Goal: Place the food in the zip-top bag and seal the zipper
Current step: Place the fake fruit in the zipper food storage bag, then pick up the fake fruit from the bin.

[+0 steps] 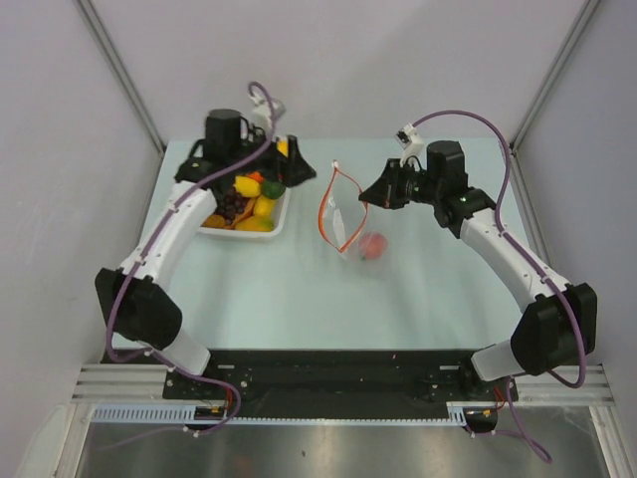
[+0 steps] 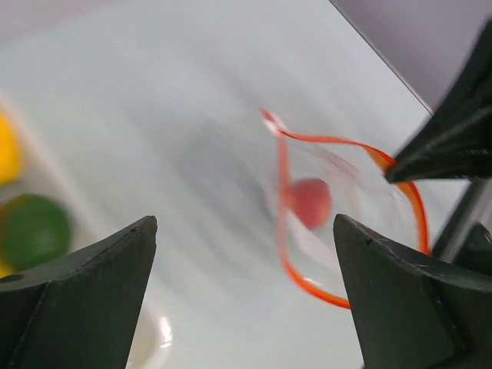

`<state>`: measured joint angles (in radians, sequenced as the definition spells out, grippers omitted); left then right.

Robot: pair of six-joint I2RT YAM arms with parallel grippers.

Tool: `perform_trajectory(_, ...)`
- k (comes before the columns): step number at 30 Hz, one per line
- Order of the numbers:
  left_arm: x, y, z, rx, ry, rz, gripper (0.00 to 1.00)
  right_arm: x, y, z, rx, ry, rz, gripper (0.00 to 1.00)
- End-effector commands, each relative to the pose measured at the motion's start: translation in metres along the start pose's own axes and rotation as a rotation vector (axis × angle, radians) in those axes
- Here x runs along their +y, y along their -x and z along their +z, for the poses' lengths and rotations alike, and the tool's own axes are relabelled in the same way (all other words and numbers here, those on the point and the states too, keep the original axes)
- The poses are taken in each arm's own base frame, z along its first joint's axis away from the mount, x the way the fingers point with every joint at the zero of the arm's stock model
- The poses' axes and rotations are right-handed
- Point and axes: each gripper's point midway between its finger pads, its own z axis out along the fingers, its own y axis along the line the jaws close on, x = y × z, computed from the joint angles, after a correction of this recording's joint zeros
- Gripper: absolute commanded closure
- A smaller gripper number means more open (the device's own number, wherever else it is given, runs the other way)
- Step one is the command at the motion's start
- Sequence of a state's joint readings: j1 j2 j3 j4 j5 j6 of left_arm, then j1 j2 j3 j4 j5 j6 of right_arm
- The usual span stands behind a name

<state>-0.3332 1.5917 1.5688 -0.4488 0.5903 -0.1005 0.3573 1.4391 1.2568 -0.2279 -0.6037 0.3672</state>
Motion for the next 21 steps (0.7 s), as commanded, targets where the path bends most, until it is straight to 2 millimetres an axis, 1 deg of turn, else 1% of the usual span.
perform_trajectory(1, 0.058, 0.014, -0.022, -0.026, 0.143, -0.007, 0.0, 0.012, 0.021, -0.004, -0.074, 0.034, -0.058, 1.0)
perform_trajectory(2, 0.075, 0.014, -0.023, -0.023, 0.163, 0.008, 0.0, 0.003, 0.012, -0.002, -0.042, 0.004, -0.054, 1.0)
perform_trajectory(3, 0.087, 0.012, -0.02, -0.016, 0.194, 0.012, 0.0, -0.007, 0.006, 0.003, -0.023, -0.018, -0.072, 1.0)
perform_trajectory(4, 0.101, 0.002, -0.01, 0.017, 0.213, -0.007, 0.0, -0.012, 0.003, 0.006, -0.012, -0.029, -0.076, 1.0)
perform_trajectory(5, 0.108, 0.006, -0.008, 0.028, 0.22, 0.078, 0.0, -0.016, 0.001, 0.009, -0.004, -0.032, -0.084, 1.0)
perform_trajectory(6, 0.117, 0.003, -0.007, 0.047, 0.244, 0.095, 0.01, -0.024, -0.003, 0.012, 0.011, -0.042, -0.129, 1.0)
perform_trajectory(7, 0.13, -0.004, 0.001, 0.07, 0.272, 0.099, 0.01, -0.031, -0.004, 0.012, 0.014, -0.068, -0.145, 1.0)
perform_trajectory(8, 0.138, -0.004, 0.002, 0.074, 0.291, 0.119, 0.0, -0.038, -0.006, 0.012, 0.028, -0.081, -0.149, 1.0)
perform_trajectory(9, 0.145, -0.008, 0.005, 0.091, 0.293, 0.13, 0.01, -0.051, -0.004, 0.009, 0.022, -0.109, -0.135, 1.0)
perform_trajectory(10, 0.148, -0.017, 0.007, 0.128, 0.291, 0.133, 0.02, -0.058, -0.004, 0.008, 0.025, -0.116, -0.102, 1.0)
perform_trajectory(11, 0.158, -0.023, 0.013, 0.16, 0.286, 0.159, 0.03, -0.062, -0.003, 0.007, 0.025, -0.112, -0.092, 1.0)
perform_trajectory(12, 0.161, -0.03, 0.016, 0.183, 0.284, 0.169, 0.05, -0.065, -0.004, 0.005, 0.031, -0.107, -0.089, 1.0)
perform_trajectory(13, 0.17, -0.035, 0.017, 0.207, 0.316, 0.173, 0.06, -0.07, -0.005, 0.006, 0.037, -0.119, -0.097, 1.0)
perform_trajectory(14, 0.179, -0.044, 0.021, 0.23, 0.329, 0.169, 0.07, -0.07, -0.006, 0.005, 0.039, -0.122, -0.095, 1.0)
perform_trajectory(15, 0.183, -0.045, 0.021, 0.235, 0.341, 0.173, 0.08, -0.068, -0.006, 0.006, 0.037, -0.115, -0.1, 1.0)
perform_trajectory(16, 0.192, -0.048, 0.02, 0.25, 0.379, 0.173, 0.1, -0.064, -0.003, 0.004, 0.026, -0.105, -0.107, 1.0)
perform_trajectory(19, 0.196, -0.055, 0.024, 0.257, 0.392, 0.13, 0.12, -0.061, 0.004, 0.0, 0.005, -0.101, -0.125, 1.0)
perform_trajectory(20, 0.195, -0.063, 0.026, 0.261, 0.39, 0.085, 0.13, -0.062, 0.002, 0.0, 0.01, -0.104, -0.126, 1.0)
perform_trajectory(21, 0.195, -0.067, 0.027, 0.259, 0.382, 0.065, 0.14, -0.063, 0.001, 0.0, 0.015, -0.104, -0.121, 1.0)
